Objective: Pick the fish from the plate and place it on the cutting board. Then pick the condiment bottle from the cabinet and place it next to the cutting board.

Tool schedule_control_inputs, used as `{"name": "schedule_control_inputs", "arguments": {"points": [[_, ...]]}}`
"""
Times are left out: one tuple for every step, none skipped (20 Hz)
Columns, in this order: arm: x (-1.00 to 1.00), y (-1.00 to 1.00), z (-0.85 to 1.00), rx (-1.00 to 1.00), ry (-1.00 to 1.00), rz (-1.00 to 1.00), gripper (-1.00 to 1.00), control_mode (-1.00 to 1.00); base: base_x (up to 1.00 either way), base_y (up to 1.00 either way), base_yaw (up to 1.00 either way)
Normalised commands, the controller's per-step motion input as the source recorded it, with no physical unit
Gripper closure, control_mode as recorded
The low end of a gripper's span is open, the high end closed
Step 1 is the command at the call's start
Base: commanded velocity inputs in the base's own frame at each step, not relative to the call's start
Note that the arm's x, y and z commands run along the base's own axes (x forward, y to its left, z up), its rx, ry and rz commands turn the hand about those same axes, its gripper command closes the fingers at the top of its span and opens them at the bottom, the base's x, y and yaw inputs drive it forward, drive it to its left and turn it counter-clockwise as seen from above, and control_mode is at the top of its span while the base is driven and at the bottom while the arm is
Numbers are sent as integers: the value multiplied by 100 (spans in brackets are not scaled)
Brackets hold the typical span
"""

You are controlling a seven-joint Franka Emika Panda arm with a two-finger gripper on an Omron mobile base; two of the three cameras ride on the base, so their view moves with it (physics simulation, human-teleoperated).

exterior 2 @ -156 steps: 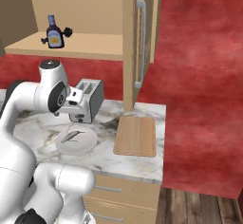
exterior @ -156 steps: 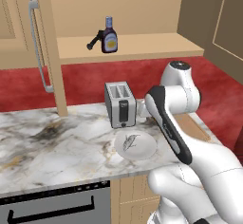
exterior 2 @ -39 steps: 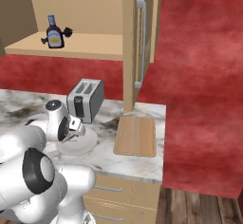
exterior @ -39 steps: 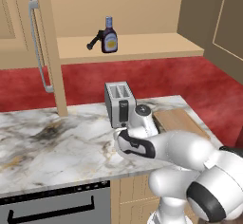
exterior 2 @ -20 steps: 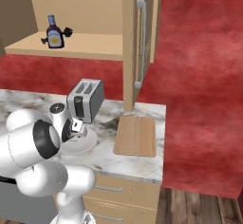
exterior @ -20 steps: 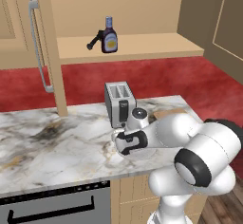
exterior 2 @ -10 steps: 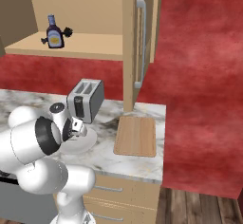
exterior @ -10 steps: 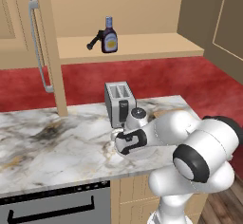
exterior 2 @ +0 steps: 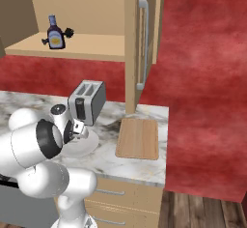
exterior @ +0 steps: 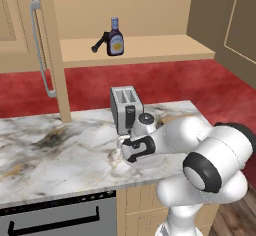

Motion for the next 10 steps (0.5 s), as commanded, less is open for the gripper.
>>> {"name": "schedule_control_inputs", "arguments": {"points": [[0,-7,21,4,0,0,100,-100,0,0,0],[0,-9,30,4,0,0,100,-100,0,0,0],[0,-10,34,4,0,0,100,-100,0,0,0],[0,-12,35,5,0,0,100,-100,0,0,0],[0,-13,35,5,0,0,100,-100,0,0,0],[0,-13,36,5,0,0,100,-100,0,0,0],[0,-11,38,5,0,0,100,-100,0,0,0],[0,-9,38,5,0,0,100,-100,0,0,0],[0,-8,35,5,0,0,100,-100,0,0,0],[0,-7,32,5,0,0,100,-100,0,0,0]]}}
